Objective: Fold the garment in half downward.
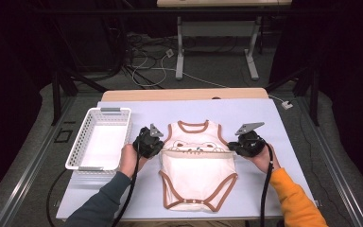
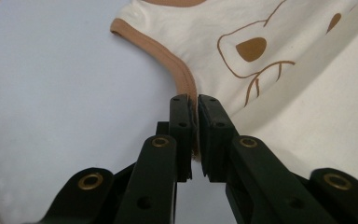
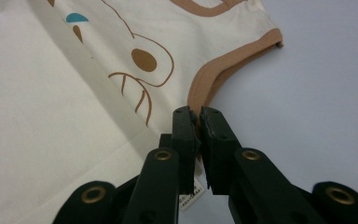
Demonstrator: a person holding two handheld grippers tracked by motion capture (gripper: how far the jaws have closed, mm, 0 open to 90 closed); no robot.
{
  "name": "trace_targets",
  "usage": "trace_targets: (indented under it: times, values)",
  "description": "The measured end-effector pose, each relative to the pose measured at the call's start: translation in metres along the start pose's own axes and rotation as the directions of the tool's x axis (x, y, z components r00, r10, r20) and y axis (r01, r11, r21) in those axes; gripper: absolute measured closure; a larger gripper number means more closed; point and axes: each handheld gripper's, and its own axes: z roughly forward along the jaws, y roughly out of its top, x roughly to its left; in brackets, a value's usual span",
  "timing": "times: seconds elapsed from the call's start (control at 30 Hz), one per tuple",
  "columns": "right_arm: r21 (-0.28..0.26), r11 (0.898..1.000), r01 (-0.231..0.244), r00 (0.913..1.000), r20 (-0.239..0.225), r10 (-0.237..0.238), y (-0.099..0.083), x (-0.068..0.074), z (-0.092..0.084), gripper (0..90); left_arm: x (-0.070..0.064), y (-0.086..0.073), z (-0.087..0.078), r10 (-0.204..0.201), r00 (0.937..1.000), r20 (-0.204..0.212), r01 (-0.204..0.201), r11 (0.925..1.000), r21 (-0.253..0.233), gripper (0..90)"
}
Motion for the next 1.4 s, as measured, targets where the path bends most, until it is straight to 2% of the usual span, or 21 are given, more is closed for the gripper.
trace_targets:
  times: [0.3,0.4,0.5,0.53,0.57,0.6,0.67,0.73,0.77,0.8,0.83,0.87,1.07,1.13,1.27,1.4]
  values:
    - [0.047,0.999,0.007,1.0000,-0.006,-0.007,-0.010,0.005,0.004,82.0,-0.006,-0.012,0.007,0.009,0.9996,0.025,-0.009,0.9993,0.035,84.2]
    - [0.063,0.998,0.010,0.9999,-0.004,-0.010,-0.012,0.006,0.006,81.0,-0.008,-0.014,0.010,0.015,0.9992,0.037,-0.017,0.9980,0.061,84.0]
    - [0.084,0.996,0.012,0.9997,-0.020,-0.010,-0.014,0.006,0.007,79.6,-0.008,-0.015,0.014,0.012,0.9988,0.048,-0.015,0.9970,0.076,83.4]
    - [0.076,0.997,0.005,0.9999,-0.011,-0.004,-0.014,0.006,0.008,78.4,-0.009,-0.016,0.015,0.005,0.9987,0.051,-0.009,0.9968,0.079,83.0]
    - [0.093,0.996,-0.002,0.9999,-0.014,0.003,-0.014,0.006,0.007,76.9,-0.008,-0.016,0.015,0.004,0.9986,0.053,-0.008,0.9967,0.081,82.2]
    - [0.088,0.996,0.006,0.9999,-0.014,-0.004,-0.014,0.006,0.008,74.2,-0.008,-0.015,0.015,0.006,0.9985,0.054,-0.010,0.9966,0.081,80.6]
    - [0.096,0.995,0.010,0.9997,-0.021,-0.008,-0.014,0.004,0.008,66.6,-0.005,-0.014,0.013,-0.005,0.9975,0.071,-0.001,0.9965,0.084,70.8]
    - [0.089,0.996,-0.002,0.9999,-0.013,0.003,-0.012,0.003,0.006,56.3,-0.002,-0.011,0.009,-0.019,0.9963,0.084,0.013,0.9970,0.076,57.4]
    - [0.074,0.997,-0.013,0.9996,-0.026,0.015,-0.012,0.003,0.005,52.7,-0.001,-0.009,0.007,-0.027,0.9966,0.077,0.022,0.9978,0.063,51.7]
    - [0.062,0.998,-0.015,0.9998,-0.012,0.015,-0.010,0.002,0.003,49.0,0.000,-0.007,0.005,-0.029,0.9968,0.074,0.025,0.9981,0.057,47.8]
    - [0.028,0.999,-0.022,0.9997,-0.013,0.023,-0.009,0.001,0.002,46.7,0.001,-0.004,0.004,-0.039,0.9966,0.073,0.035,0.9982,0.048,45.2]
    - [0.032,0.999,-0.020,0.9998,-0.004,0.020,-0.007,0.000,0.000,45.2,0.002,-0.003,0.003,-0.045,0.9963,0.074,0.041,0.9980,0.047,42.0]
    - [-0.018,0.999,-0.043,0.9988,0.022,0.044,0.002,-0.002,0.001,45.0,0.009,0.013,0.006,-0.074,0.9954,0.060,0.073,0.9969,0.032,39.0]
    - [-0.015,0.998,-0.054,0.9976,0.042,0.055,0.006,-0.004,0.002,45.7,0.011,0.017,0.009,-0.082,0.9951,0.055,0.081,0.9962,0.033,39.5]
    - [-0.030,0.997,-0.074,0.9949,0.067,0.076,0.013,-0.007,0.007,47.7,0.018,0.026,0.021,-0.118,0.9915,0.056,0.115,0.9921,0.049,40.2]
    - [-0.027,0.996,-0.086,0.9939,0.067,0.088,0.019,-0.011,0.017,49.9,0.024,0.030,0.035,-0.143,0.9885,0.050,0.139,0.9872,0.079,41.0]
